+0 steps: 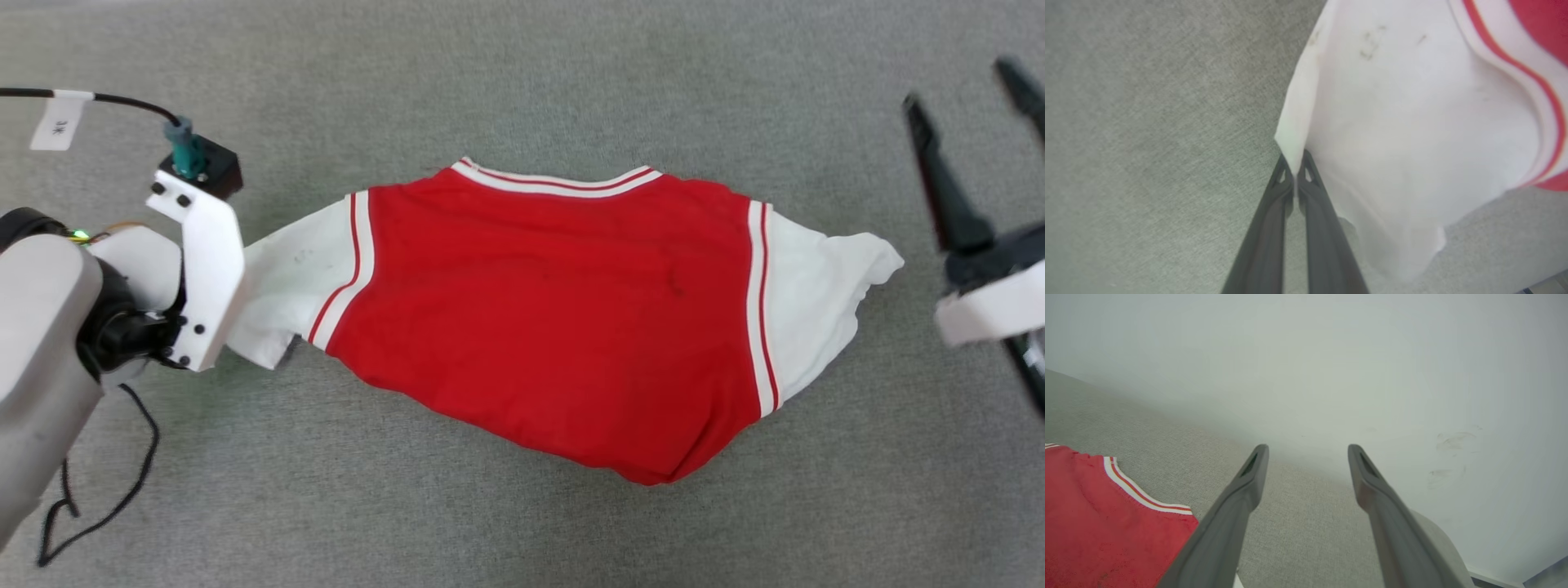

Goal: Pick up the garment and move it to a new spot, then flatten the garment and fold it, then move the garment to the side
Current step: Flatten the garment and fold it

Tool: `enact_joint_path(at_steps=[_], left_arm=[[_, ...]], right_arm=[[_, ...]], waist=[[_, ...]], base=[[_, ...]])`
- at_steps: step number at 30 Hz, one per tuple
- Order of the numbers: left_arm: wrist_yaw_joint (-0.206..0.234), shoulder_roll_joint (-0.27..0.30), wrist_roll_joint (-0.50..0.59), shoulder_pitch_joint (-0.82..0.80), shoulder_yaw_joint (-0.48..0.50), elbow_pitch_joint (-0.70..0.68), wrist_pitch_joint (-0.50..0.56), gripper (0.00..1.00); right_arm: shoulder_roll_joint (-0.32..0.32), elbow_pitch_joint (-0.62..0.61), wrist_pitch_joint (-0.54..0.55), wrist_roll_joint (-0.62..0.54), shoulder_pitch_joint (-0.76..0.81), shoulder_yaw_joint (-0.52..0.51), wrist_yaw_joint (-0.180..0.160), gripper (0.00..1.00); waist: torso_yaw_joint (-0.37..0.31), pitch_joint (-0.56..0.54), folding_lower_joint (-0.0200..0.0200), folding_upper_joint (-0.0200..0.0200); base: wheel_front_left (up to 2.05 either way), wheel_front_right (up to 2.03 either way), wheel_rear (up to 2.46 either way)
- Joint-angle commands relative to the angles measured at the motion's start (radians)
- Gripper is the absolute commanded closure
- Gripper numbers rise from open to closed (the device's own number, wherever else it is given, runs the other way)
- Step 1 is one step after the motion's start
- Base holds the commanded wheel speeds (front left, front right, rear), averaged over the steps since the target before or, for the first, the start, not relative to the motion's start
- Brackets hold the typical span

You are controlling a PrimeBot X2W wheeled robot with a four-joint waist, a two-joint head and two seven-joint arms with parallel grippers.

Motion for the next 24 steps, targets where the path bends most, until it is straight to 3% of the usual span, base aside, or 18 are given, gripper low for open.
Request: enact_joint_path(at_steps=[1, 8, 11, 18, 22, 24], left_arm=[[0.0, 0.018, 0.011, -0.007, -0.01, -0.013, -0.025, 1.0], [0.0, 0.059, -0.011, -0.024, -0.035, -0.094, -0.117, 1.0], [0.0, 0.062, -0.019, -0.03, -0.044, -0.137, -0.147, 1.0], [0.0, 0.056, -0.024, -0.04, -0.064, -0.208, -0.182, 1.0], [0.0, 0.047, -0.014, -0.059, -0.075, -0.227, -0.186, 1.0], [0.0, 0.041, -0.011, -0.068, -0.081, -0.234, -0.19, 1.0]], right_arm=[[-0.028, -0.005, 0.012, 0.003, -0.037, 0.01, -0.001, 0.0], [-0.171, 0.0, 0.152, 0.068, -0.168, 0.102, -0.001, 0.0], [-0.263, 0.022, 0.311, 0.147, -0.216, 0.192, -0.001, 0.0], [-0.474, 0.026, 0.796, 0.428, -0.31, 0.482, -0.001, 0.0], [-0.507, 0.061, 0.965, 0.555, -0.371, 0.571, -0.001, 0.0], [-0.49, 0.108, 1.028, 0.62, -0.386, 0.586, -0.001, 0.0]], waist=[[0.006, -0.023, 0.0, 0.0], [0.037, -0.055, 0.0, 0.0], [0.059, -0.062, 0.0, 0.0], [0.102, -0.056, 0.0, 0.0], [0.118, -0.033, 0.0, 0.0], [0.125, -0.02, 0.0, 0.0]], base=[[0.0, 0.0, 0.0], [0.0, 0.0, 0.0], [0.0, 0.0, 0.0], [0.0, 0.0, 0.0], [0.0, 0.0, 0.0], [0.0, 0.0, 0.0]])
